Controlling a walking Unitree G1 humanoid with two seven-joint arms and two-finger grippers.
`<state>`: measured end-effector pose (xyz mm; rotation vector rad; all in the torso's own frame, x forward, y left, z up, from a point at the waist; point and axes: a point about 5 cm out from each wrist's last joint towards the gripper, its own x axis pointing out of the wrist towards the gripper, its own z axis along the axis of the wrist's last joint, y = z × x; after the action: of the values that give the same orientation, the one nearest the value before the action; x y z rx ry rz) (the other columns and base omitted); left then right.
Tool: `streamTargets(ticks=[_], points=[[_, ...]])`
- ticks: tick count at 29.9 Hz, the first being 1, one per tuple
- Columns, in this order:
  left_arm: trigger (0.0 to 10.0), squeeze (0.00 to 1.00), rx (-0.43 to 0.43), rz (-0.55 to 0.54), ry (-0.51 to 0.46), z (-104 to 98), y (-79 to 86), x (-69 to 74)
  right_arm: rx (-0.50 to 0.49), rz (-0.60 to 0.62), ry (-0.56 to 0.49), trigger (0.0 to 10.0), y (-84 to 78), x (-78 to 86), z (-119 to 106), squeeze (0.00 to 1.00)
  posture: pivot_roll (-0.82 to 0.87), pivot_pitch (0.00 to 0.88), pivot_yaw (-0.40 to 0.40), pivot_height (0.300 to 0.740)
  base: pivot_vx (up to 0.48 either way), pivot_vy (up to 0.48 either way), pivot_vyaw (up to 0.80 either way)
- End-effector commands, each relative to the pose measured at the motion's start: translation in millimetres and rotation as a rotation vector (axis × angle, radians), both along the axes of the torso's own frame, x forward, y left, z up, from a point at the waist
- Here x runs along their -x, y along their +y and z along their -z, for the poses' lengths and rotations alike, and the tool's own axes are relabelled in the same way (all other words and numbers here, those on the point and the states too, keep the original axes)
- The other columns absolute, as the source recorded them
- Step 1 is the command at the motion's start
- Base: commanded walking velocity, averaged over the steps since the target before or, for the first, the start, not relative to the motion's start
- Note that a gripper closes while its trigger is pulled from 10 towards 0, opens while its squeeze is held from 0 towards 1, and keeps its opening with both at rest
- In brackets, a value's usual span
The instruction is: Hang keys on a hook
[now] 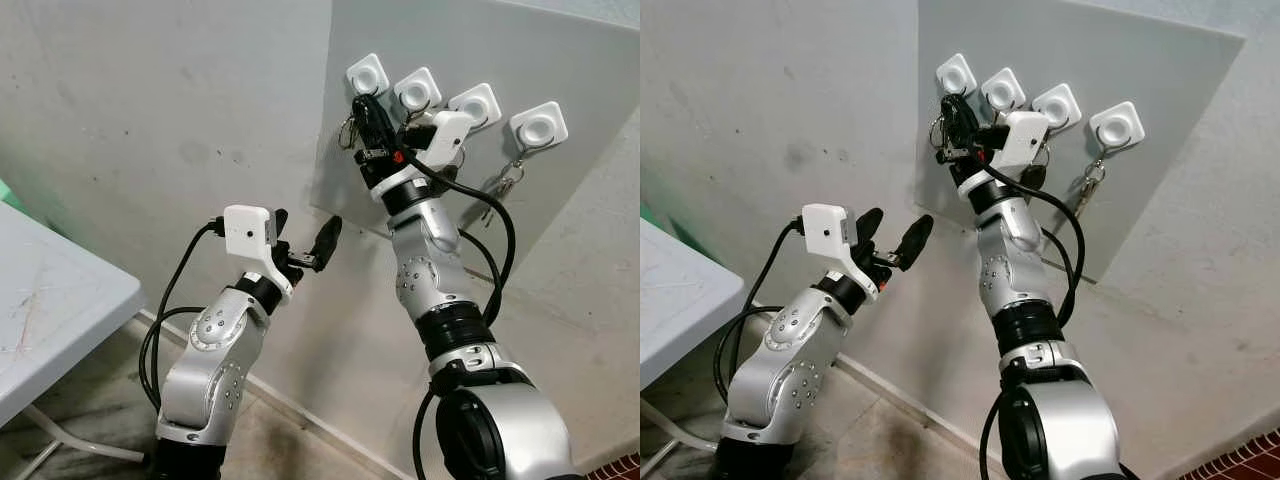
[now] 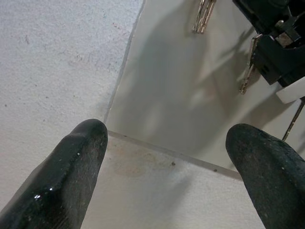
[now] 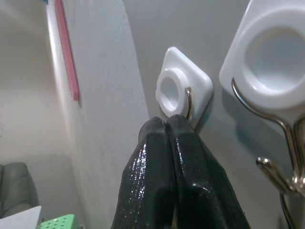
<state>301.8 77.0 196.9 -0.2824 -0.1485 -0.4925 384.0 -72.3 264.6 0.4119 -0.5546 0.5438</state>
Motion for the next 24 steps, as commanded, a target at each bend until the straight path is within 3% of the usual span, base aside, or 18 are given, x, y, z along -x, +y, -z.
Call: streamTargets(ticks=[1,9,15,24], points=[[10.0,0.0,0.01,-0.004,-0.006,-3,-0.2,1.6,-0.017,0.005,-0.005,10.0,-2.0,-0.5,-5,0.0,0.01,0.051,-0.072,0.74,0.0,0.0,0.0],[10.0,0.0,0.01,-0.004,-0.005,-4,-0.2,1.8,-0.018,0.016,0.029,10.0,-0.9,0.0,2,0.0,0.01,0.055,-0.071,0.74,0.0,0.0,0.0],[10.0,0.0,0.012,-0.008,-0.005,-4,0.0,2.6,-0.089,0.016,0.146,10.0,-0.4,-1.6,18,0.0,0.02,0.055,-0.074,0.74,0.0,0.0,0.0],[10.0,0.0,0.014,-0.012,-0.003,-4,0.4,3.3,-0.103,-0.003,0.169,10.0,3.9,2.5,26,0.0,0.02,0.054,-0.076,0.74,0.0,0.0,0.0]])
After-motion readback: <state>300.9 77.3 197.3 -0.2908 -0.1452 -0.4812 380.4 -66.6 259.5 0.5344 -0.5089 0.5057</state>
